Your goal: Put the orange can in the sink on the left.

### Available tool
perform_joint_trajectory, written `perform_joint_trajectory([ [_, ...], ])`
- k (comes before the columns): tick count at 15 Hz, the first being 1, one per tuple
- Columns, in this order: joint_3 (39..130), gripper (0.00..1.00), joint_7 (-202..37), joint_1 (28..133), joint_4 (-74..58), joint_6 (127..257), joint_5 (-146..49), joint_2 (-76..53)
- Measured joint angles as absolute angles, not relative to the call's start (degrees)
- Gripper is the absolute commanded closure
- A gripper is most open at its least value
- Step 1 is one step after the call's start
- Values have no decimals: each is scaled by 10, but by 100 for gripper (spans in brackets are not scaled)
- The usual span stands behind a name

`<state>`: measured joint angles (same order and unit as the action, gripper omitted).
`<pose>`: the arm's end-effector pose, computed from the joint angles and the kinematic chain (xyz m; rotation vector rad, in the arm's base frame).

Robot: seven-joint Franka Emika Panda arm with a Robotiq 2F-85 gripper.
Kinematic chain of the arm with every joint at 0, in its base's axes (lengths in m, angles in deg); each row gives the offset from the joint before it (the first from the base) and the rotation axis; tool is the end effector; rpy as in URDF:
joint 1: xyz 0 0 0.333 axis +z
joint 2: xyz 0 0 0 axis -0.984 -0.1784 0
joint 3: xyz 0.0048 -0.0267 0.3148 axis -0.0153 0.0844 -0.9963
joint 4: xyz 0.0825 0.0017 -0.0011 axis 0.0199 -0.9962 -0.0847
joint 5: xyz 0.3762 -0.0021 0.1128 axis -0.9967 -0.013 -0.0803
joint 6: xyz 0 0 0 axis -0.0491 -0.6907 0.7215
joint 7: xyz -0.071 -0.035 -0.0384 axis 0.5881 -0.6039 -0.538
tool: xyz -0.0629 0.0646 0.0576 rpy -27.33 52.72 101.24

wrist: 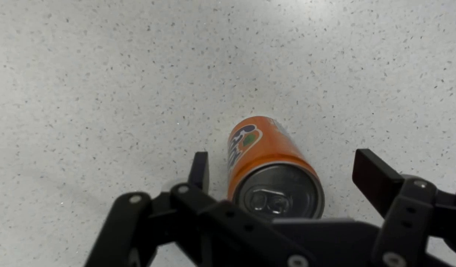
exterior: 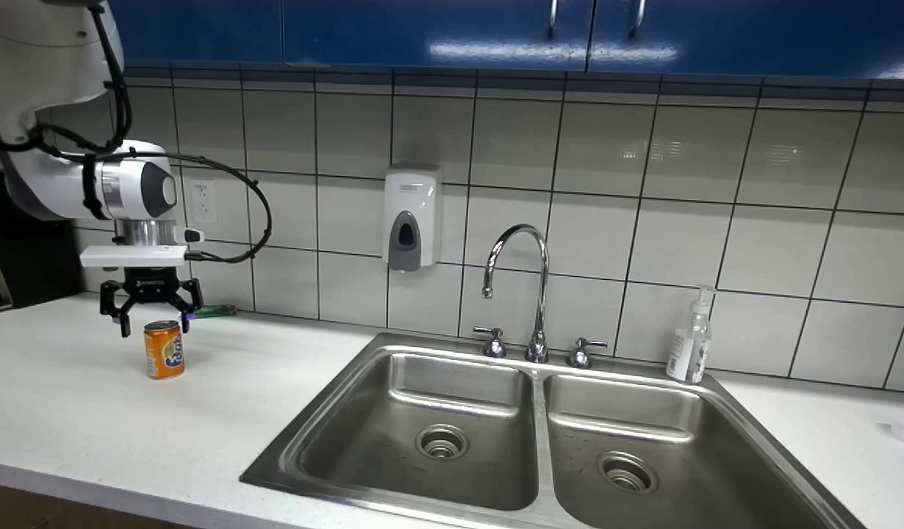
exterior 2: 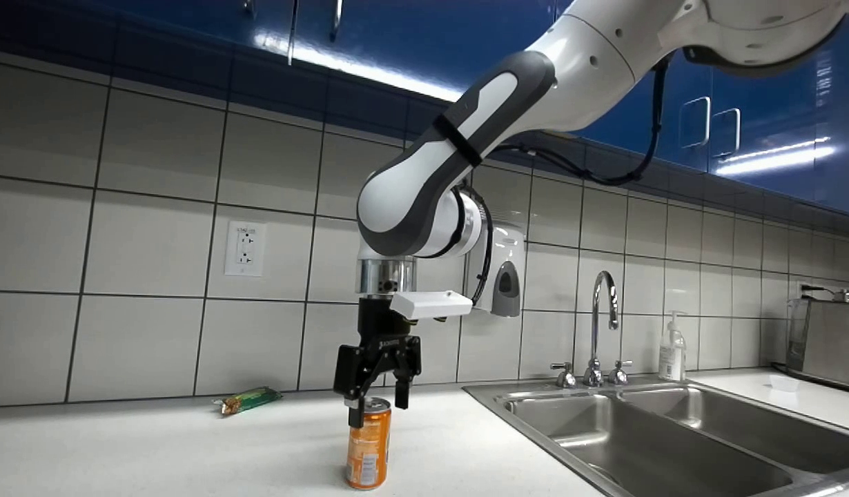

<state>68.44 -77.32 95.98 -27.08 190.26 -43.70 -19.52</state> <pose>0.5418 0.2880 0.2605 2.9894 0.9087 -0.0713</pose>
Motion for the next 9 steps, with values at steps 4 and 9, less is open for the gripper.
perform_joint_trajectory([
  [4, 687, 0, -773, 963, -243, 1889, -436, -219],
  [9, 688, 3, -773, 964, -217, 1872, -436, -244],
])
